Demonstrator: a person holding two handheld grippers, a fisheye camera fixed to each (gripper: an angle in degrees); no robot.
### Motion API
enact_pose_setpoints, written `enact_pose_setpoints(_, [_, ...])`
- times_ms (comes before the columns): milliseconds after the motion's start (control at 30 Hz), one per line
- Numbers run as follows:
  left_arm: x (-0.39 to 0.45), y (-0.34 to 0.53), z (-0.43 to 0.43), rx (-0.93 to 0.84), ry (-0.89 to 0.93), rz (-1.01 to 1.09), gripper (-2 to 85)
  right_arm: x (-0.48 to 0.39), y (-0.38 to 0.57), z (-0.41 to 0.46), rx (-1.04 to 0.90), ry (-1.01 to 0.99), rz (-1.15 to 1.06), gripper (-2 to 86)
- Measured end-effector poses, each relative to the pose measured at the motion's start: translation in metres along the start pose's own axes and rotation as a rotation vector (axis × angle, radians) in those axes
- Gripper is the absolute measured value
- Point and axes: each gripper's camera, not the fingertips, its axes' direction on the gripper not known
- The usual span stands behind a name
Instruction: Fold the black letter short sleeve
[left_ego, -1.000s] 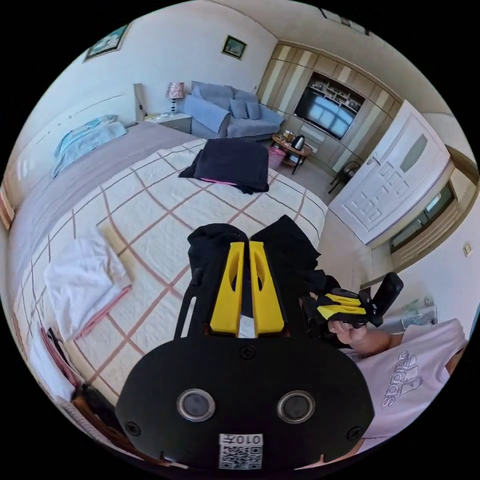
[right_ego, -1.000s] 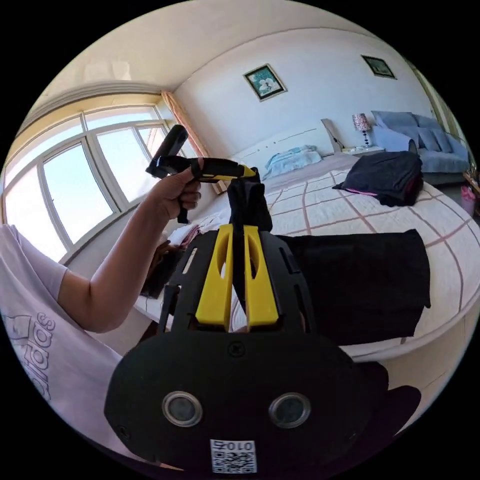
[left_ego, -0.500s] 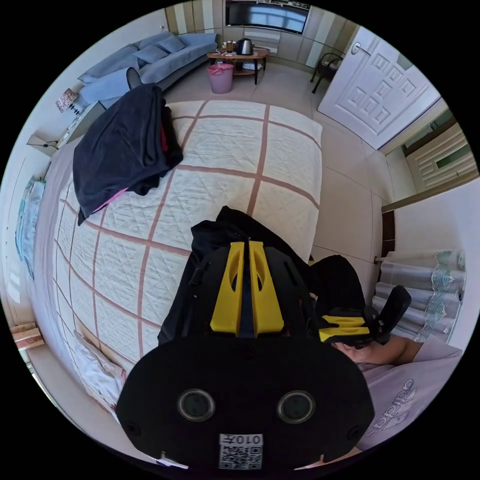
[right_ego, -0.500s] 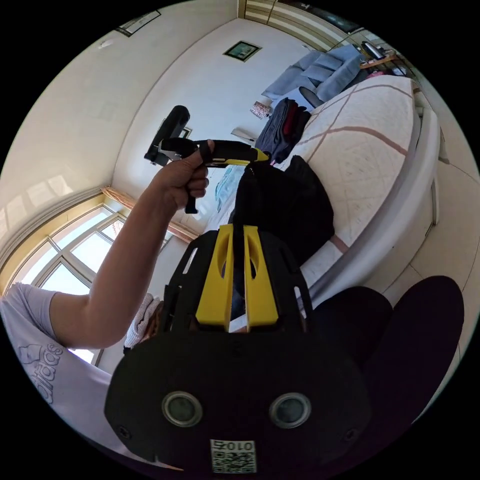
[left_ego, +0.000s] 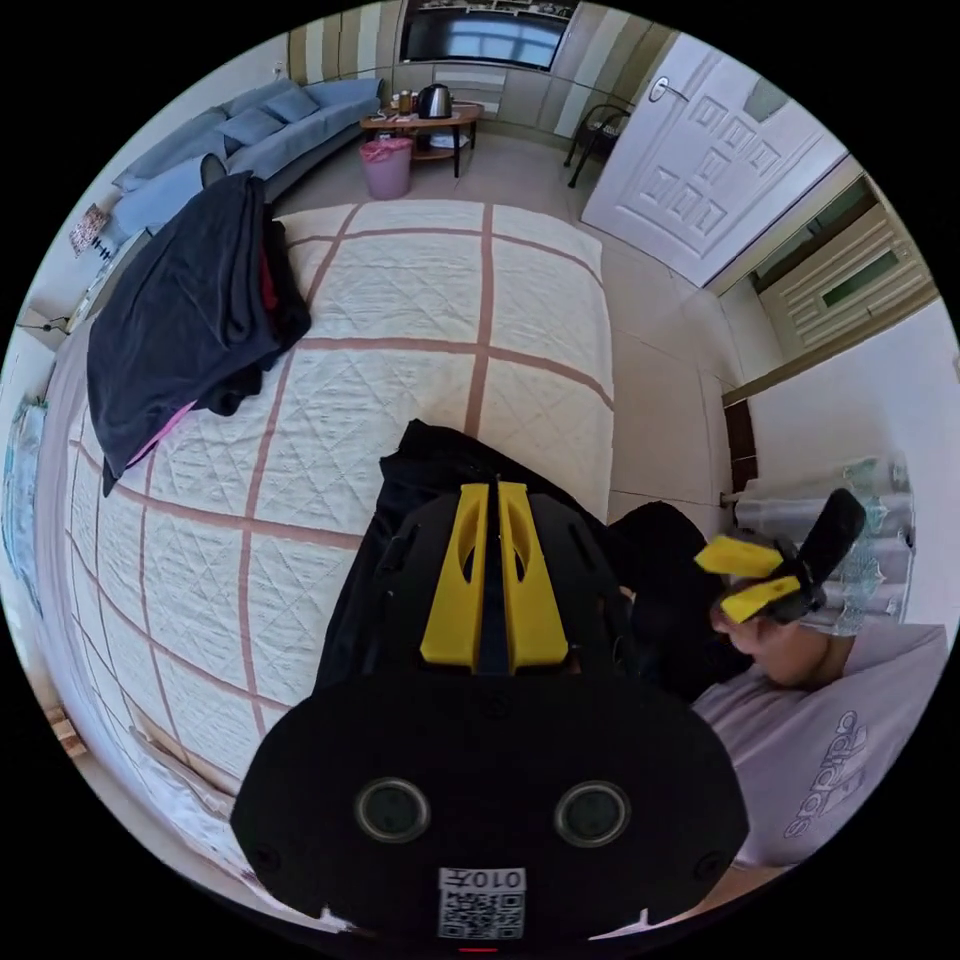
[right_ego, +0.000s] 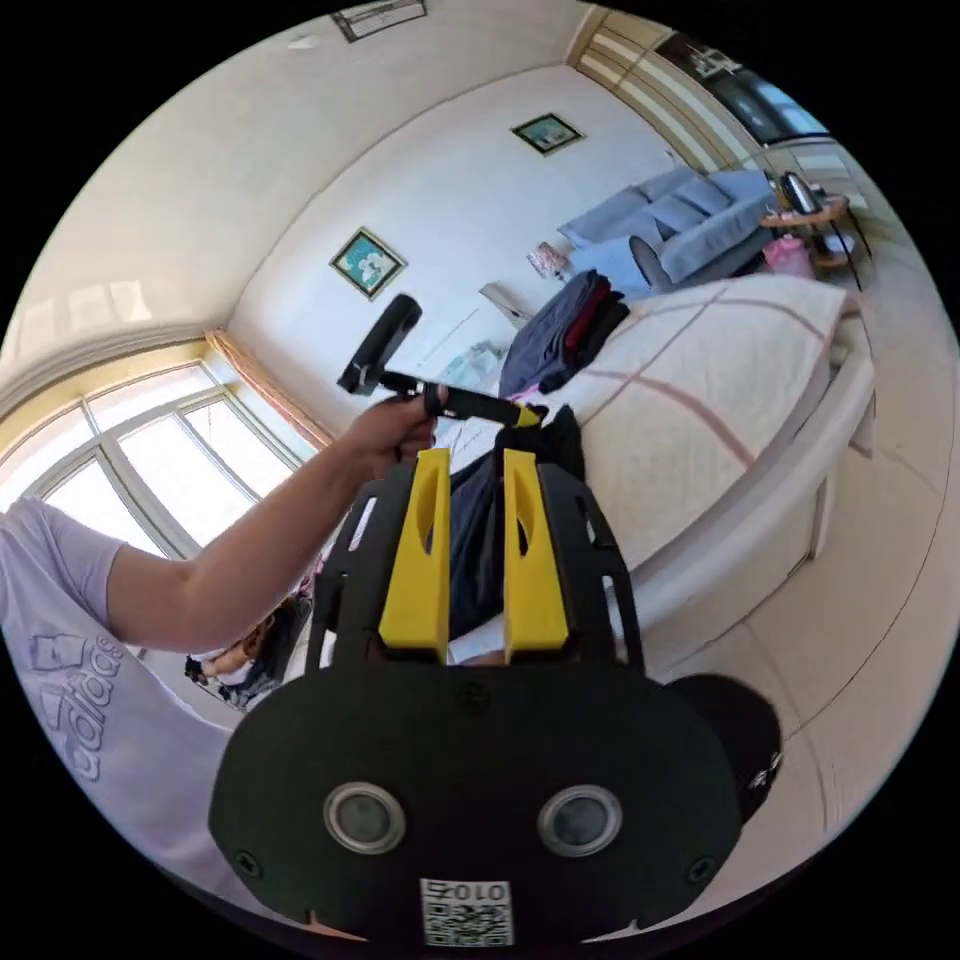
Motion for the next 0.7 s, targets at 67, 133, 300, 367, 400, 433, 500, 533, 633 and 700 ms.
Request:
enact_pose_setpoints(67, [-0.008,0.005,-0.008,0.057,0.045,0.0,0.2,0.011,-0.037,0.006,-0.088,-0.007,-0.098,7.8])
enact_pose_setpoints(133, [-0.014,0.011,-0.014,0.094,0.087,0.009,0.2,0.027,-0.077,0.041,-0.308,-0.048,-0.231,8.2])
enact_pose_setpoints(300, [-0.027,0.023,-0.028,0.146,0.125,0.006,0.2,0.049,-0.103,0.115,-0.582,-0.148,-0.392,8.1])
enact_pose_setpoints(367, [-0.029,0.025,-0.031,0.145,0.119,0.013,0.2,0.053,-0.107,0.131,-0.591,-0.203,-0.429,7.8])
enact_pose_setpoints(400, [-0.031,0.025,-0.031,0.141,0.116,0.013,0.2,0.057,-0.11,0.14,-0.617,-0.216,-0.428,6.5])
enact_pose_setpoints(433, [-0.032,0.026,-0.032,0.142,0.114,0.01,0.2,0.06,-0.112,0.146,-0.656,-0.225,-0.432,5.3])
enact_pose_setpoints(500, [-0.037,0.027,-0.035,0.15,0.074,-0.026,0.2,0.062,-0.119,0.142,-0.653,-0.247,-0.417,4.0])
enact_pose_setpoints(533, [-0.038,0.026,-0.036,0.152,0.064,-0.028,0.2,0.064,-0.124,0.135,-0.62,-0.243,-0.382,3.6])
enact_pose_setpoints(633, [-0.04,0.024,-0.038,0.152,0.025,-0.05,0.3,0.071,-0.143,0.131,-0.706,-0.322,-0.152,3.8])
enact_pose_setpoints(700, [-0.037,0.018,-0.036,0.139,0.018,-0.032,0.3,0.075,-0.15,0.13,-0.733,-0.367,-0.033,4.1])
